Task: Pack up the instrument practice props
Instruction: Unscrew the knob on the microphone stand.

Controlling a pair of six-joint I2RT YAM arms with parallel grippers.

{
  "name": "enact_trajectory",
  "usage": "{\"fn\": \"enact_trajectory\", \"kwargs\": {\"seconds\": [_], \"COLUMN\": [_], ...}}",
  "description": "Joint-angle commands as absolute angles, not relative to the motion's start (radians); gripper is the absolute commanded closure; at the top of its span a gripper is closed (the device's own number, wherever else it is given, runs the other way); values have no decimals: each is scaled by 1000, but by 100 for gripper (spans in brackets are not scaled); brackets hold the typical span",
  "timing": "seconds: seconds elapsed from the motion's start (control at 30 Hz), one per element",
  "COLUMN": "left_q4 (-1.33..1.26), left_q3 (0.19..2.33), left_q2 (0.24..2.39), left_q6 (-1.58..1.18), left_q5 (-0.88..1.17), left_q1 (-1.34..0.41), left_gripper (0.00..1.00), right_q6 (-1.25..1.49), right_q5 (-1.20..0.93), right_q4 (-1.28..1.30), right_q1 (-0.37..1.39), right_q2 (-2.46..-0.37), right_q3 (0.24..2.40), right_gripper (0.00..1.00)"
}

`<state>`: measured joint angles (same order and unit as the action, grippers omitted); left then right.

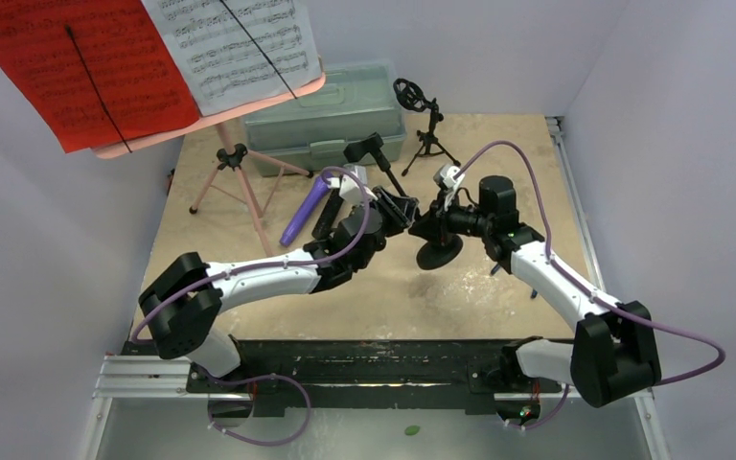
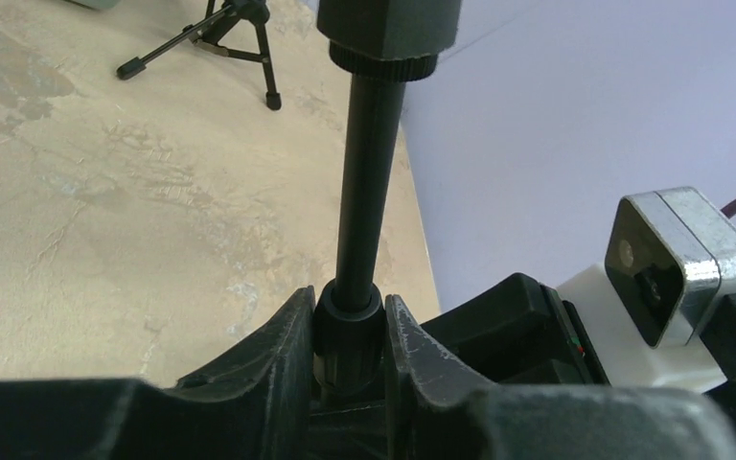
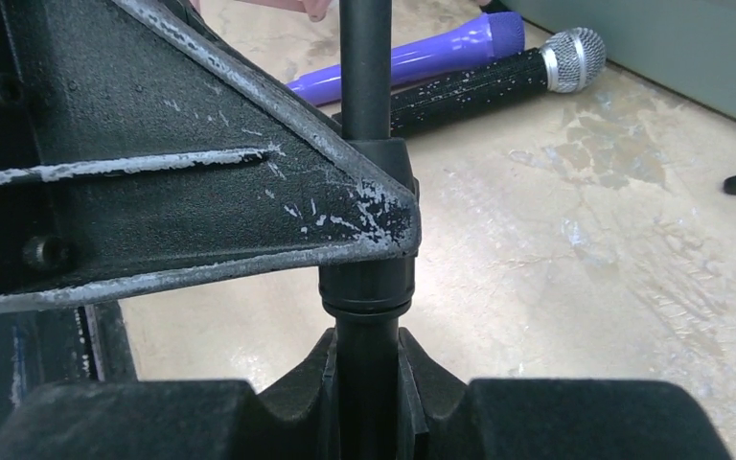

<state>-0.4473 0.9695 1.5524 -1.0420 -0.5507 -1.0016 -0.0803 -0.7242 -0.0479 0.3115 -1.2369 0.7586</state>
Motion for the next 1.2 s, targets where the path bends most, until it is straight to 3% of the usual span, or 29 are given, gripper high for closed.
{"fn": "enact_trajectory", "kwargs": {"seconds": [0.0, 0.1, 0.17, 0.2, 0.47, 0.77, 0.9, 1.17], "left_q4": [-561, -657, -734, -792, -1393, -1725, -1741, -1779], "left_q3": [971, 868, 778, 725, 420, 517, 554, 607], "left_q2": [1504, 1418, 1355, 1326, 1340, 1585, 1637, 1698], "left_q6": [-1058, -896, -779, -728, -754, -824, -817, -830], "left_q5": [-465, -406, -339, -280, 163, 221, 202, 180], "left_q1": [-1025, -1022, -1020, -1013, -846, -841, -842, -842], "left_gripper": [70, 21, 2, 0, 2, 0, 2, 27], "right_q6": [-8, 46, 78, 95, 199, 193, 190, 150], "right_q5": [-802, -953, -1032, -1074, -1344, -1356, -1358, -1356], "right_q4": [-154, -196, -237, -263, -468, -468, -463, -413], "right_q1": [274, 235, 217, 213, 216, 222, 221, 226], "right_q2": [-1240, -1240, -1235, -1236, -1253, -1256, -1261, -1273], "right_q3": [749, 735, 722, 717, 668, 664, 666, 678], "right_gripper": [100, 100, 100, 100, 100, 100, 100, 100]}}
